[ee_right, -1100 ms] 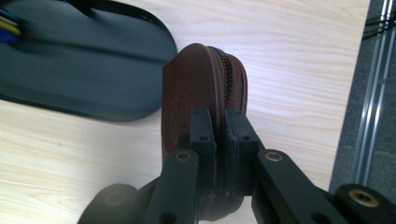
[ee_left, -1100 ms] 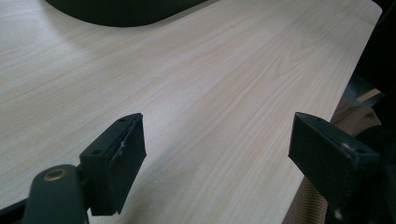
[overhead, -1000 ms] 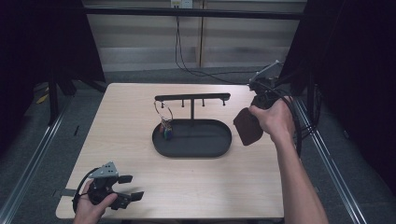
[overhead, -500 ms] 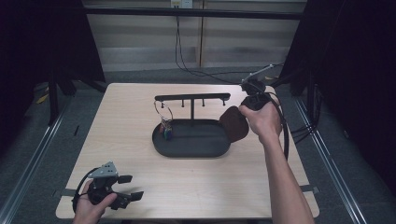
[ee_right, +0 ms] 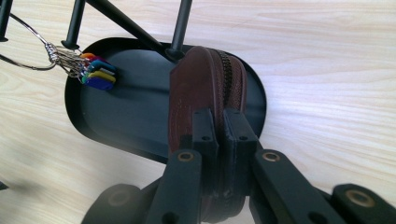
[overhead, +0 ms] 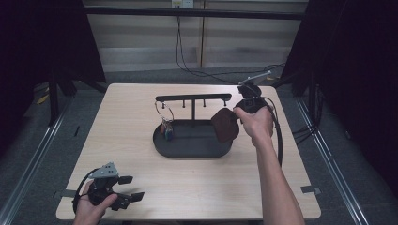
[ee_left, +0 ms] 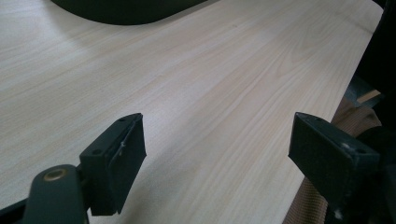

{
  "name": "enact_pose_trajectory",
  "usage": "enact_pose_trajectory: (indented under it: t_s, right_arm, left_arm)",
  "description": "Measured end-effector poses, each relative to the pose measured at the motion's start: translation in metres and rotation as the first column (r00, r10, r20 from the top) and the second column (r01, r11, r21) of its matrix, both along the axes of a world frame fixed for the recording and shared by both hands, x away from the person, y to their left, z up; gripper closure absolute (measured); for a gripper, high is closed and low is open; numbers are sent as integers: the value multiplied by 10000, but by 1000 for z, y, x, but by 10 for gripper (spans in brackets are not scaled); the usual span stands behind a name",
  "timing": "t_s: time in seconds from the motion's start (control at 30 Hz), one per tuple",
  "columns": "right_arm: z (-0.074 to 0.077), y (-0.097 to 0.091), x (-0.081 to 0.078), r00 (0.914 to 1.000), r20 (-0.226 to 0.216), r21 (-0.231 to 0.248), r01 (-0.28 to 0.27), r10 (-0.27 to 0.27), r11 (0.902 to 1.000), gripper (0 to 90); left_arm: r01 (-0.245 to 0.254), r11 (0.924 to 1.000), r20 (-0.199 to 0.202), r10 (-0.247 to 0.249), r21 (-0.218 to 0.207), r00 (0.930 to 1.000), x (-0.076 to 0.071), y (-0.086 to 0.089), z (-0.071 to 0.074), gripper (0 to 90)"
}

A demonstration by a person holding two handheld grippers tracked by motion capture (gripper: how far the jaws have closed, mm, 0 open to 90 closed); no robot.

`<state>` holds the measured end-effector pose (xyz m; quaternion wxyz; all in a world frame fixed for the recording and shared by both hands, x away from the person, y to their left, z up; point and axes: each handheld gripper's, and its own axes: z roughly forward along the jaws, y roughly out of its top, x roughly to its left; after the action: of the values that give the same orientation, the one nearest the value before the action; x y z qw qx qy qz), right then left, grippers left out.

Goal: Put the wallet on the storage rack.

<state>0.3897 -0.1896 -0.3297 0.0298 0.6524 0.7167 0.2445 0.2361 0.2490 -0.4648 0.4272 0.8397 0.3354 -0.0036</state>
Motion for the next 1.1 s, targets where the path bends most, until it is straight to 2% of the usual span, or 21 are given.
enact_pose_trajectory:
  t_s: [0.27,0.37,0.53,1.1]
  right_arm:
    - [-10,1,0,9995,293,340,126,-136,9993,850]
    - [-19,-1,0,9995,218,773,229,-246,9967,850]
    - [-29,-2,1,9995,110,1067,285,-298,9939,851]
    - [-66,2,6,9988,-18,1704,494,-498,9841,851]
  left_arm:
    - [27,10000,2,-27,19,10000,0,0,0,186]
    - [-11,10000,20,11,-5,10000,0,0,0,186]
    - [17,10000,24,-17,17,10000,0,0,0,186]
    - [-7,10000,23,7,4,10000,0,0,0,186]
